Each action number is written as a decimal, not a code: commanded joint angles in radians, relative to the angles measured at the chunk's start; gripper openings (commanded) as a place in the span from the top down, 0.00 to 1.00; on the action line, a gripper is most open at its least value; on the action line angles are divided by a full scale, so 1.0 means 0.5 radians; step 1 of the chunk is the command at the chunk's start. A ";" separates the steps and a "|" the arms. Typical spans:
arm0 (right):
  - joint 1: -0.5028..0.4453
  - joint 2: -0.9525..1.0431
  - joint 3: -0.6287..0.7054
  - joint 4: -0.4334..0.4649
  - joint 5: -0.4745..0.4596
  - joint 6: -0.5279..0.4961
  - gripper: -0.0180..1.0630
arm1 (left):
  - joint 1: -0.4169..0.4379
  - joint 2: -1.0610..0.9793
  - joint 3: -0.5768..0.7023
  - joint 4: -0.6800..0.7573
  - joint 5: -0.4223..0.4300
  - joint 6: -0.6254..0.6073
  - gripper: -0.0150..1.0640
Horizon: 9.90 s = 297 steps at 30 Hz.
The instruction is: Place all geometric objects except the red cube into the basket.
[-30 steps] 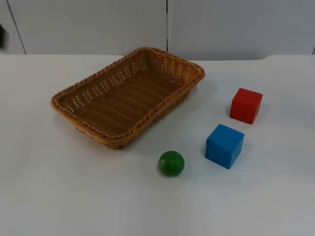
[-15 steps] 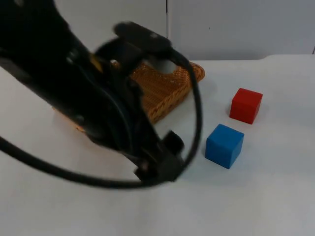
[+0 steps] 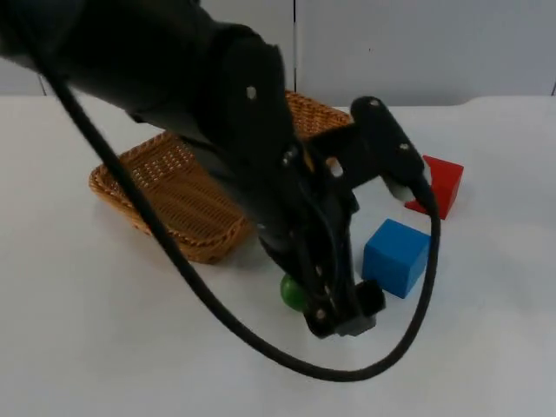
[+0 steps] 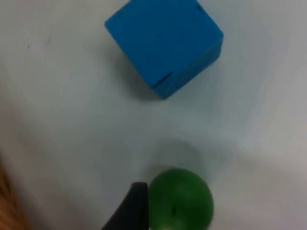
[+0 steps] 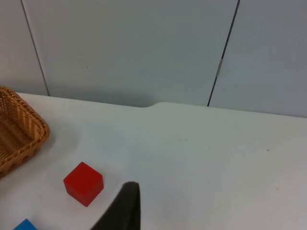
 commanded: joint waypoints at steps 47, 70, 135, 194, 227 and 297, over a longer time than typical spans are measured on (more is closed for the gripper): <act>0.006 -0.002 -0.017 -0.004 -0.002 -0.030 0.02 | 0.177 0.439 -0.319 -0.099 0.287 0.667 0.81; 0.006 -0.006 -0.017 0.008 0.010 -0.030 0.02 | 0.604 -0.271 -0.319 0.137 -0.572 -0.747 0.98; 0.006 0.027 -0.017 0.005 -0.063 -0.102 0.02 | 0.925 -1.243 -0.394 0.510 0.189 -1.295 0.02; 0.798 2.505 -0.523 0.796 -0.369 -1.448 0.02 | 1.403 -2.087 0.604 0.722 0.273 -1.829 0.02; 1.017 1.790 -1.040 0.680 -0.678 -1.117 0.83 | 1.403 -2.087 0.604 0.744 0.269 -1.829 0.02; 1.019 3.225 -2.546 0.198 -0.287 -0.218 0.02 | 1.403 -2.087 0.604 0.903 0.337 -1.829 0.02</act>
